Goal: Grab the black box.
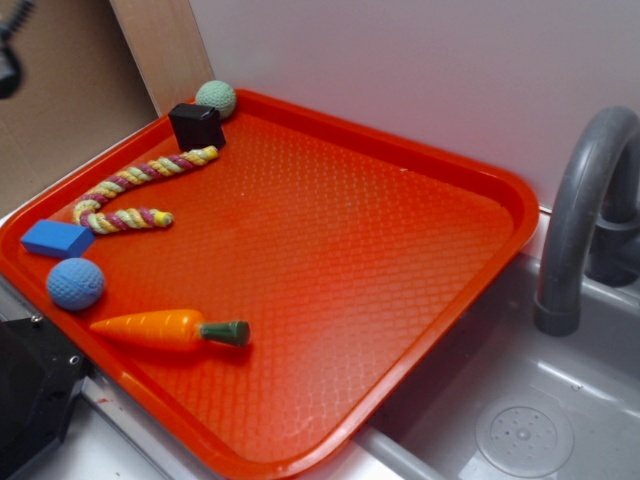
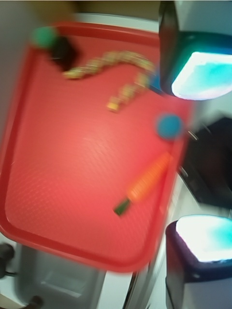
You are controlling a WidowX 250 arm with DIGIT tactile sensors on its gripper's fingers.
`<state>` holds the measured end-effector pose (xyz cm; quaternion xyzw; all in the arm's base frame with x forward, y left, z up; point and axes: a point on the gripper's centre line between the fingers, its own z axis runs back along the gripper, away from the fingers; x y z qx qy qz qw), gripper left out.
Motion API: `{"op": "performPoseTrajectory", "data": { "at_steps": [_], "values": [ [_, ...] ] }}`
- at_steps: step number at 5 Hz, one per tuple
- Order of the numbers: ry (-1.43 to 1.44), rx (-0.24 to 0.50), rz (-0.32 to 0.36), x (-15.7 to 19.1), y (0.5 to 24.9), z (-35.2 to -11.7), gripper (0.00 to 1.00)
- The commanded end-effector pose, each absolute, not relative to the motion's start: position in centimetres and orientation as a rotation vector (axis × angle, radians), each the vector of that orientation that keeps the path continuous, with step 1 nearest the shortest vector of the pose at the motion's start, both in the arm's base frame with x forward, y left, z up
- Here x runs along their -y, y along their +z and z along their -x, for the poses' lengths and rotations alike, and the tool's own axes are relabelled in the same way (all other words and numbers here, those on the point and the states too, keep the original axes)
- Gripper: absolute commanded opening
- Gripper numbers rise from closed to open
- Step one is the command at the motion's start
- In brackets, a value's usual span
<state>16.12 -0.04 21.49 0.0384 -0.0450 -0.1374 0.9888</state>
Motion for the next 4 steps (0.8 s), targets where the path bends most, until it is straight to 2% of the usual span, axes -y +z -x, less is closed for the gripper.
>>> {"op": "performPoseTrajectory", "data": {
  "at_steps": [1,2,4],
  "values": [
    [-0.753,0.149,-0.238,-7.0,17.5,-24.5,1.0],
    [-0.958,0.143,-0.268,-8.6,15.4,-27.3,1.0],
    [-0.978,0.043,-0.223,-11.7,12.0,-29.0,1.0]
  ]
}}
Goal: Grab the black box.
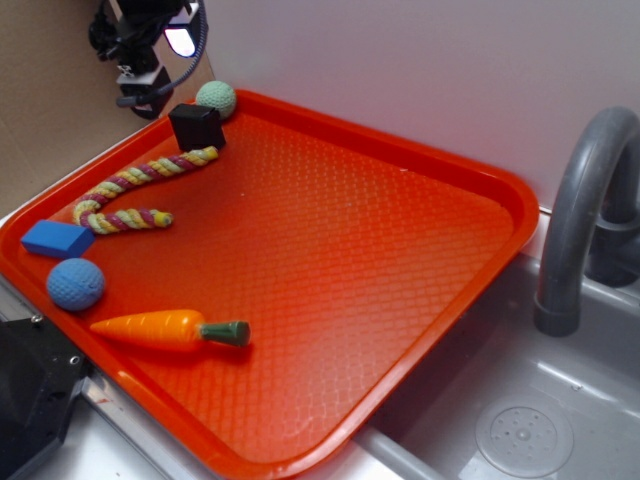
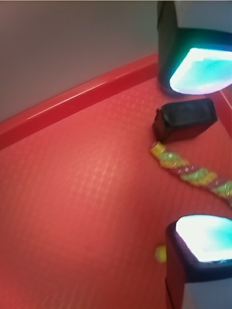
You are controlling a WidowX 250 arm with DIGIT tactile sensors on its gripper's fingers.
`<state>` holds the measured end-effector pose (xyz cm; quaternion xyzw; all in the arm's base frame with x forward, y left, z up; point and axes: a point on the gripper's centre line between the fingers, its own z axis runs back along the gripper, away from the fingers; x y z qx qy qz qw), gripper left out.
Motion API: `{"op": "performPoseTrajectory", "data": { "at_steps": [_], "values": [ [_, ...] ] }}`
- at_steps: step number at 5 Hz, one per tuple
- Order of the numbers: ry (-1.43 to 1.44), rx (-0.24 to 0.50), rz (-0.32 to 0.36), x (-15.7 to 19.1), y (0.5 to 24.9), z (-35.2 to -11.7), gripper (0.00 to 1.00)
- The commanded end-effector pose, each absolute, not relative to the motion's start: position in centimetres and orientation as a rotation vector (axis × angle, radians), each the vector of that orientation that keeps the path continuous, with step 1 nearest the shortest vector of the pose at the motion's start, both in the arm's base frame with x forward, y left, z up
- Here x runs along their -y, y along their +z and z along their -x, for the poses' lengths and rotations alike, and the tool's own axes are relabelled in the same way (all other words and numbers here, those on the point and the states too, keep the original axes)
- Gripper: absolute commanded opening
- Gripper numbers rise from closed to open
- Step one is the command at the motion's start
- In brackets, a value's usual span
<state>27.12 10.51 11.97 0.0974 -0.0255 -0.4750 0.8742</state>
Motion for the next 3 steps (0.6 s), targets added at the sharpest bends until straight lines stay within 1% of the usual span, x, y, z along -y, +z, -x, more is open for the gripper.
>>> {"op": "performPoseTrajectory", "data": {
  "at_steps": [1,2,3],
  "values": [
    [-0.991,0.042,-0.215,-12.7,11.5,-29.5,1.0],
    [-1.004,0.034,-0.189,-13.2,10.2,-29.3,1.0],
    [-1.025,-0.033,-0.143,-14.1,7.6,-27.8,1.0]
  ]
}}
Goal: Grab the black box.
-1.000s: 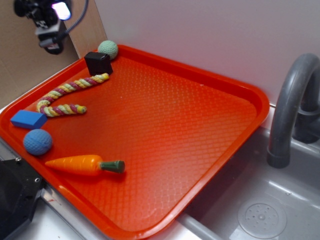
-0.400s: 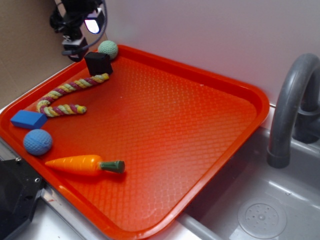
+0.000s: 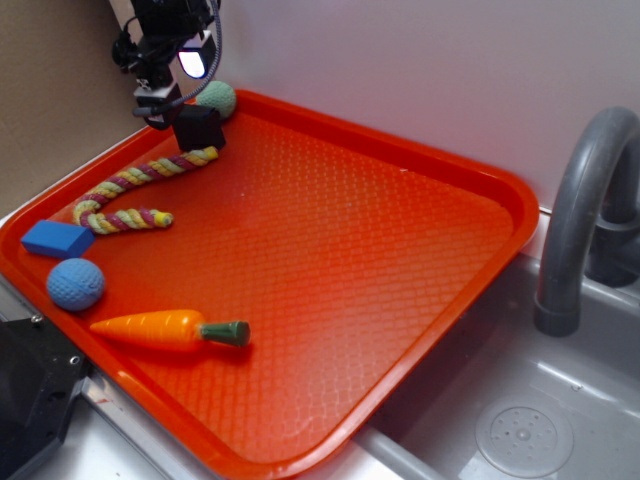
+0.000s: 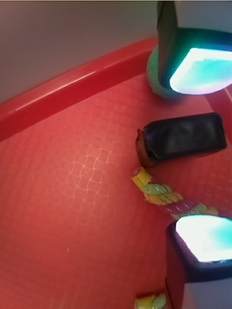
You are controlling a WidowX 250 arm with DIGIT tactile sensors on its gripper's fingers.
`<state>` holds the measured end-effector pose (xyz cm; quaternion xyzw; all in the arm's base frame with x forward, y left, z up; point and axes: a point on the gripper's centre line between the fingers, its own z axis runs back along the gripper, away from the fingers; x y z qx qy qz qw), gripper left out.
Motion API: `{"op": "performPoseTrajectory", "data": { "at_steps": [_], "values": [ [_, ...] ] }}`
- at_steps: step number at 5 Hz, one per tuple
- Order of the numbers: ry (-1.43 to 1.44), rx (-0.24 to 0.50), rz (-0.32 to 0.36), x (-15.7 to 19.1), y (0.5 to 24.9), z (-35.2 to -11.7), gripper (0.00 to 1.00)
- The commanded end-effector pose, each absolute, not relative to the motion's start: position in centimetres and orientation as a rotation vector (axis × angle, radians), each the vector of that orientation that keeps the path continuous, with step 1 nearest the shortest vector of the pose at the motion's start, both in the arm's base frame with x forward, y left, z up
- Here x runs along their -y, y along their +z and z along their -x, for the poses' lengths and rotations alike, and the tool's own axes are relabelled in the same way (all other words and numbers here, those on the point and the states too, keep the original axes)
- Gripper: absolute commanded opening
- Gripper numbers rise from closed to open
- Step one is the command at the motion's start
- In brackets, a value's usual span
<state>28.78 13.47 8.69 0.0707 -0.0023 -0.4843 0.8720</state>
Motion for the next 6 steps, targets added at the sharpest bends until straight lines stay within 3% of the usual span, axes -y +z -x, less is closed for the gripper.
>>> {"op": "performPoseTrajectory", "data": {
  "at_steps": [1,2,4,5,6],
  "values": [
    [-1.008,-0.072,-0.162,-15.3,6.3,-25.6,1.0],
    [-0.953,-0.104,-0.169,-15.1,6.6,-23.7,0.0],
    [-0.955,-0.102,-0.181,-14.2,8.8,-21.9,0.0],
    [-0.946,-0.062,-0.22,-13.6,10.6,-22.2,1.0],
    [-0.927,-0.016,-0.237,-13.3,12.8,-22.4,1.0]
  ]
}}
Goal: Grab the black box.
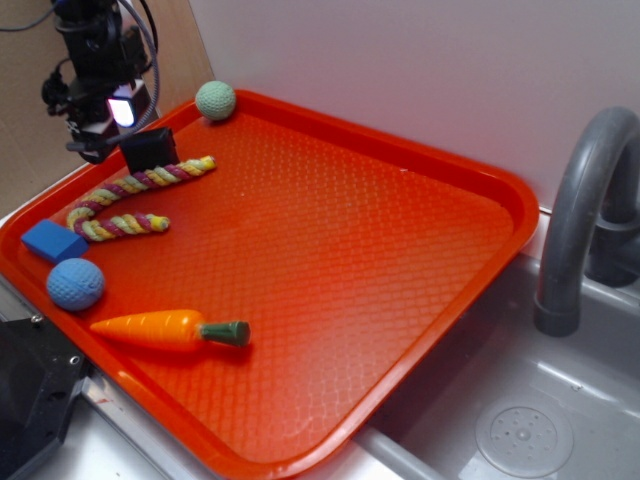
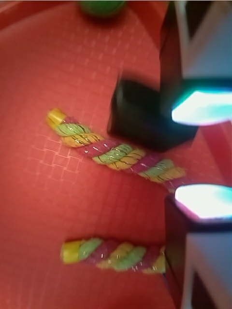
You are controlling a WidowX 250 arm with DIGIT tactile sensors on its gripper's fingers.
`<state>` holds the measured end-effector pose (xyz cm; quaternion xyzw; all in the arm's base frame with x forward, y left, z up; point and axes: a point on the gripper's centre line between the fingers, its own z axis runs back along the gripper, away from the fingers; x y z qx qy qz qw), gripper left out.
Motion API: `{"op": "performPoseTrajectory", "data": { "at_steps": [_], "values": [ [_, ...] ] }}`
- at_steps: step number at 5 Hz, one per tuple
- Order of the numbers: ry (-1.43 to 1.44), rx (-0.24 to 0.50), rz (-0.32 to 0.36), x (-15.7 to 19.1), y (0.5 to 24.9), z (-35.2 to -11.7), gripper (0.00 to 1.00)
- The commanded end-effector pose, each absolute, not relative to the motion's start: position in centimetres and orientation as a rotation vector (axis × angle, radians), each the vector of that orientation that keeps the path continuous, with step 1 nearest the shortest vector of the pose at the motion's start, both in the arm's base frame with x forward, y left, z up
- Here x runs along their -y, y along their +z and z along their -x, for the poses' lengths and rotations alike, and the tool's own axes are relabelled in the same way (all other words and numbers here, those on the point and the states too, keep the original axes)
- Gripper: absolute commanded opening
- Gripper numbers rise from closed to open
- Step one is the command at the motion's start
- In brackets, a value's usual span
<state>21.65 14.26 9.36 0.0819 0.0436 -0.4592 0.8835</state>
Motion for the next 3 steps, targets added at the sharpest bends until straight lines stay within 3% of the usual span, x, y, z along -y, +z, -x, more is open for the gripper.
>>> {"op": "performPoseTrajectory", "data": {
  "at_steps": [1,2,3],
  "values": [
    [-0.853,0.01,-0.218,-14.4,13.7,-22.3,1.0],
    [-0.793,-0.007,-0.185,-15.5,12.4,-22.9,1.0],
    [-0.685,-0.027,-0.106,-16.7,8.9,-24.8,1.0]
  ]
}}
